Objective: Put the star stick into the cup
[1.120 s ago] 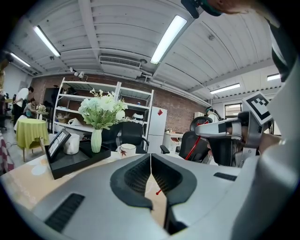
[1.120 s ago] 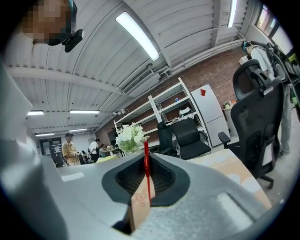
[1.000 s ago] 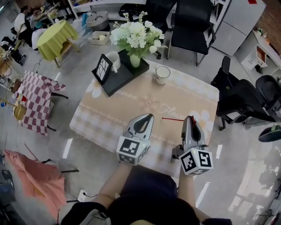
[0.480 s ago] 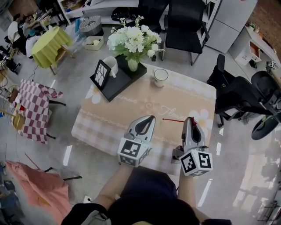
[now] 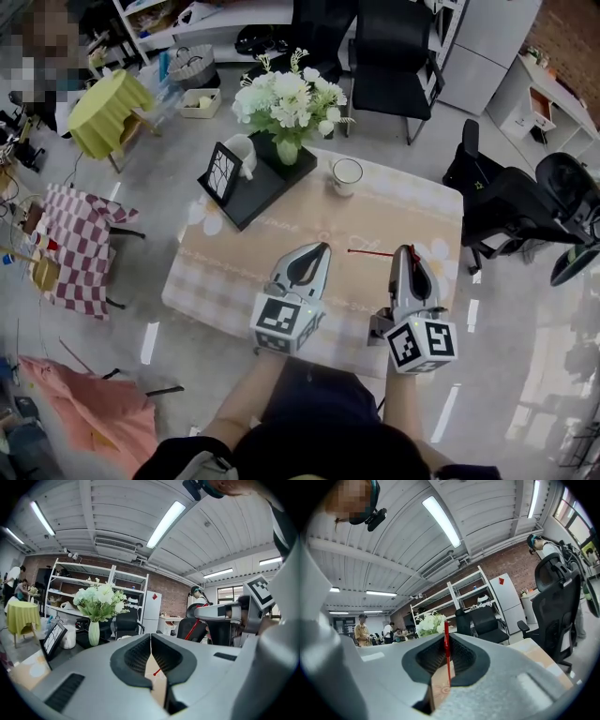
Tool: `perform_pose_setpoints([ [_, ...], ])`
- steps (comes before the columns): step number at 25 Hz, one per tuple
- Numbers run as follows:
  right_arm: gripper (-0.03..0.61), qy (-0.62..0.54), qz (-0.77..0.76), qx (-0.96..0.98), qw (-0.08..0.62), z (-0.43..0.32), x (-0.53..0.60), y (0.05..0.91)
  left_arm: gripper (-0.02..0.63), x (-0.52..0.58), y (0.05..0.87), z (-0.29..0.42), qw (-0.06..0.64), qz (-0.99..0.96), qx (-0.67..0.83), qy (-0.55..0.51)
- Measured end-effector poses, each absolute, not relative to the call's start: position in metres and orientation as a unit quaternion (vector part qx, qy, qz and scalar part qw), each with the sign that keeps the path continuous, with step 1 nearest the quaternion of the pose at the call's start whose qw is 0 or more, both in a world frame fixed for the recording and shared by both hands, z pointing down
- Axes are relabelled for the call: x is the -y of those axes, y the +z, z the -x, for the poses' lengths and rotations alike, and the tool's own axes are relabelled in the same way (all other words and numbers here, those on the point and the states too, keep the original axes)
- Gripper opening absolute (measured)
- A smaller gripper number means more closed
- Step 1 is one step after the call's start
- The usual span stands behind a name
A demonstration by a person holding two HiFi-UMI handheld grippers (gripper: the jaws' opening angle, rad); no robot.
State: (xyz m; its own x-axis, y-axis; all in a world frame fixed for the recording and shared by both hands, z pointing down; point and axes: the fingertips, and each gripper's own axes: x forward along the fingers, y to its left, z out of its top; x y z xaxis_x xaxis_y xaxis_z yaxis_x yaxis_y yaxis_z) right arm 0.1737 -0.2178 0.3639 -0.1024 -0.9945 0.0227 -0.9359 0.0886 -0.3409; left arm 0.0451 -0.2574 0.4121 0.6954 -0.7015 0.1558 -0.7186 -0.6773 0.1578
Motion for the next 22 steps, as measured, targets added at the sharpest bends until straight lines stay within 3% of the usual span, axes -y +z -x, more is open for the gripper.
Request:
perform_pose_setpoints([
  [22,0.017,-0.093,0.672,-0.728,0.100,-0.183,0.270,0.329,0.012,0.314,0.388,-0.046,0.091,-0.919,0.382,0.039],
])
